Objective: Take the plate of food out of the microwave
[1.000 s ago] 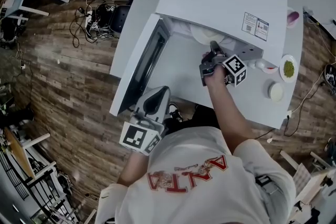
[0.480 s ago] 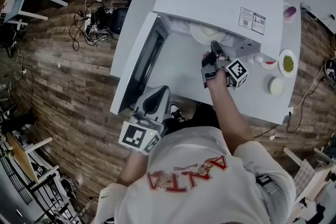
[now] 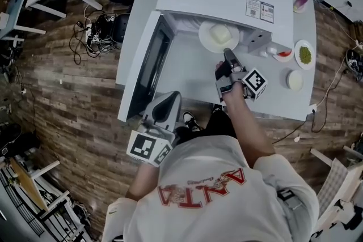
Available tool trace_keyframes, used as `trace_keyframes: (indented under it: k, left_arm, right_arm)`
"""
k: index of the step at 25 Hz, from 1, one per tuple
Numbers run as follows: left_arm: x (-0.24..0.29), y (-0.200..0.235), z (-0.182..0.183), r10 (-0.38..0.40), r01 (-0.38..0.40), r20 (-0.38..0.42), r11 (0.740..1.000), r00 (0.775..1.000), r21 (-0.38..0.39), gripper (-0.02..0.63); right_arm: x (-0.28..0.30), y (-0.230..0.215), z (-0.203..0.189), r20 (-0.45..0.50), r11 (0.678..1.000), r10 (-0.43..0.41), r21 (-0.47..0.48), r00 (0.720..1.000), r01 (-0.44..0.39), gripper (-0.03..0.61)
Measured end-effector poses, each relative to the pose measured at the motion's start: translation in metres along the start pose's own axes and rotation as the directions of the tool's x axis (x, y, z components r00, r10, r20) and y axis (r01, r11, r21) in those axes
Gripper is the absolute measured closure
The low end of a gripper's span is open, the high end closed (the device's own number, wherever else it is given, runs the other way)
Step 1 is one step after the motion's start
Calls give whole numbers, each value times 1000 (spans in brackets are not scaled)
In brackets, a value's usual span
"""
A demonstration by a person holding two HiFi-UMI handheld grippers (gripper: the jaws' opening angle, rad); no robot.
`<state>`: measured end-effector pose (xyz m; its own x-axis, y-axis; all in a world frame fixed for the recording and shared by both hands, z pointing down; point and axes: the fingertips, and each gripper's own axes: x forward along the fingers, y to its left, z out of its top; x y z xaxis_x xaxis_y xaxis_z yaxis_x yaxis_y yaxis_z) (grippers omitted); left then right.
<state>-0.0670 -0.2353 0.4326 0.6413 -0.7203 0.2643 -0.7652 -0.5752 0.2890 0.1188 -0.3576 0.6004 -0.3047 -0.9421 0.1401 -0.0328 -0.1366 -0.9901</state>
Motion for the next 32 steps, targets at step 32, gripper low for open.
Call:
trace_keyframes:
  k: [32]
  left_arm:
    - [27,-108,-26,-376,383,-110,922,920,50,604]
  right_arm:
    - [-256,-109,104,374,987,-159,76,914,141,565]
